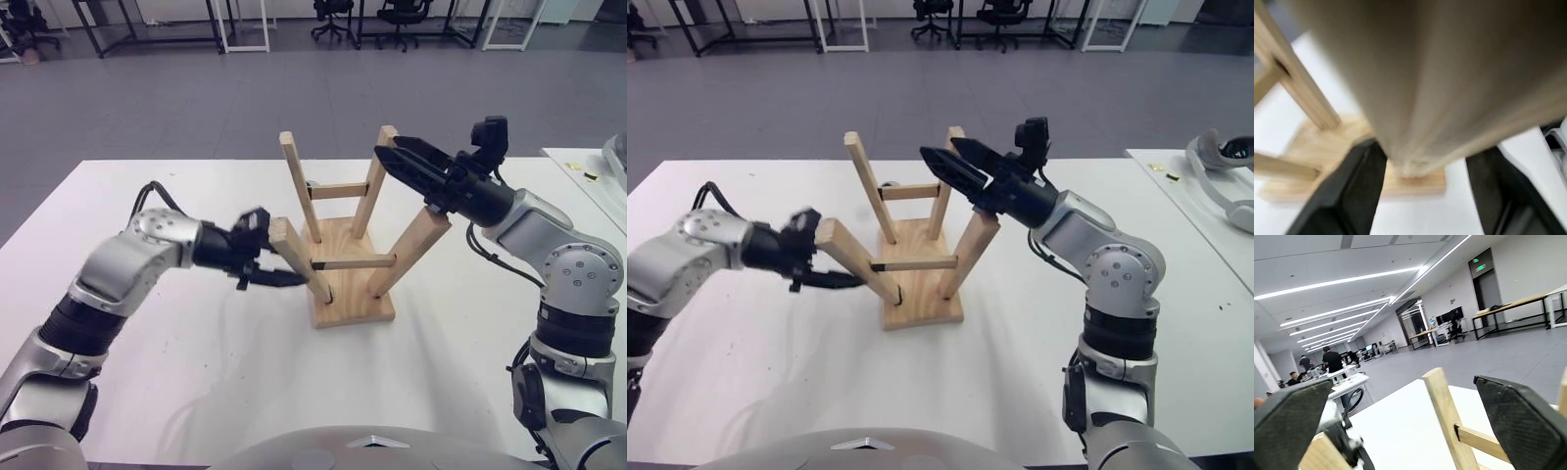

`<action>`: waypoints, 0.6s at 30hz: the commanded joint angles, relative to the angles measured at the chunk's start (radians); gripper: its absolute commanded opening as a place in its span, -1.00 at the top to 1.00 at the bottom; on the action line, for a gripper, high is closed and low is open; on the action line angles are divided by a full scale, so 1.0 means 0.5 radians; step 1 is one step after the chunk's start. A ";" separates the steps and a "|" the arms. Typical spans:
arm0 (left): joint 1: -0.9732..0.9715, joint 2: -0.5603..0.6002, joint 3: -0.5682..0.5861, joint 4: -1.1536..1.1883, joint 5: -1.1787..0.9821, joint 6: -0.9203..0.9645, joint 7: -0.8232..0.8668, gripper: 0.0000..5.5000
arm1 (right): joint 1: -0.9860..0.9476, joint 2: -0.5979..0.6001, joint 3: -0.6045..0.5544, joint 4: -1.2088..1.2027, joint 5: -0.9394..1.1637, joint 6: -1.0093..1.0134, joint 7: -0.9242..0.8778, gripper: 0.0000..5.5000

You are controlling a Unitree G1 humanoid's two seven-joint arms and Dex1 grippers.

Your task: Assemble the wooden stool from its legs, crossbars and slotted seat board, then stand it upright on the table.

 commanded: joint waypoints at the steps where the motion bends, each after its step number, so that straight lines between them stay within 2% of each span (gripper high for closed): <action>1: 0.040 -0.028 -0.048 -0.040 0.081 0.066 0.004 -0.23 | 0.025 0.024 0.060 0.026 0.000 0.058 -0.046 -0.96; 7: 0.044 -0.006 -0.020 -0.002 0.197 0.023 -0.041 -0.57 | 0.021 0.026 0.064 0.025 0.004 0.040 -0.050 -0.96; 8: 0.070 0.058 -0.019 -0.001 0.266 -0.031 -0.055 -0.64 | 0.024 0.023 0.064 0.021 0.005 0.036 -0.051 -0.96; 11: 0.211 0.425 -0.048 0.028 0.708 -0.351 -0.037 -0.64 | 0.042 0.014 0.059 0.004 0.012 0.028 -0.056 -0.96; 12: 0.253 0.481 0.036 0.037 0.769 -0.394 0.038 -0.64 | 0.057 -0.002 0.075 -0.022 -0.034 0.002 -0.050 -0.96; 15: 0.360 0.382 0.307 0.000 0.717 -0.371 0.255 -0.64 | 0.042 -0.077 0.128 -0.178 -0.220 -0.090 -0.079 -0.96; 18: 0.533 0.265 0.416 -0.129 0.674 -0.303 0.400 -0.64 | -0.161 -0.231 0.205 -0.350 -0.542 -0.236 -0.109 -0.96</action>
